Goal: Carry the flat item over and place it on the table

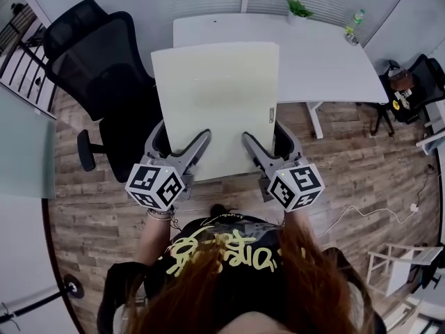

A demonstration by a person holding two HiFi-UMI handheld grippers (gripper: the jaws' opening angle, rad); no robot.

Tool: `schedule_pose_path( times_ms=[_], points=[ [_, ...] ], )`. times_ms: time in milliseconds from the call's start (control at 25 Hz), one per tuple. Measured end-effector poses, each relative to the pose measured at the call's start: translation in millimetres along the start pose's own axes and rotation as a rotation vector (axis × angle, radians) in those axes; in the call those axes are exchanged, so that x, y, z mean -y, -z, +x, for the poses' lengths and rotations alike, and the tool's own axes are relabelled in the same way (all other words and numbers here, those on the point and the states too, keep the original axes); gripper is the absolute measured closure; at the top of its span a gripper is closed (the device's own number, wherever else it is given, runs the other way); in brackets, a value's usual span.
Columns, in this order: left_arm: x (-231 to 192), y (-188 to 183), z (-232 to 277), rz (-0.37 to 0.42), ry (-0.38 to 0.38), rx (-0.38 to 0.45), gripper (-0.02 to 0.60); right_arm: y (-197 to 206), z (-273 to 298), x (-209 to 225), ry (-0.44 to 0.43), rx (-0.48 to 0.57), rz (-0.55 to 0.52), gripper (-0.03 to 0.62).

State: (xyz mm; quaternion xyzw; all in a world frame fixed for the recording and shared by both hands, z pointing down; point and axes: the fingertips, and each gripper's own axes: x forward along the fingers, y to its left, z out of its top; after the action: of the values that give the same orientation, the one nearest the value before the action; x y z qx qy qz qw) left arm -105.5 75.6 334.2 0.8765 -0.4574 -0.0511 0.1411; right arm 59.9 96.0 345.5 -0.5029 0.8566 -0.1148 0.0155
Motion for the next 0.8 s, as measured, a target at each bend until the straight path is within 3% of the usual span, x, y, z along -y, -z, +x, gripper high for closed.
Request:
schedule_pose_path(
  times_ms=[800],
  points=[
    [-9, 3, 8, 0.015, 0.059, -0.014, 0.114, 8, 4, 0, 0.050, 0.004, 0.015, 0.258]
  ],
)
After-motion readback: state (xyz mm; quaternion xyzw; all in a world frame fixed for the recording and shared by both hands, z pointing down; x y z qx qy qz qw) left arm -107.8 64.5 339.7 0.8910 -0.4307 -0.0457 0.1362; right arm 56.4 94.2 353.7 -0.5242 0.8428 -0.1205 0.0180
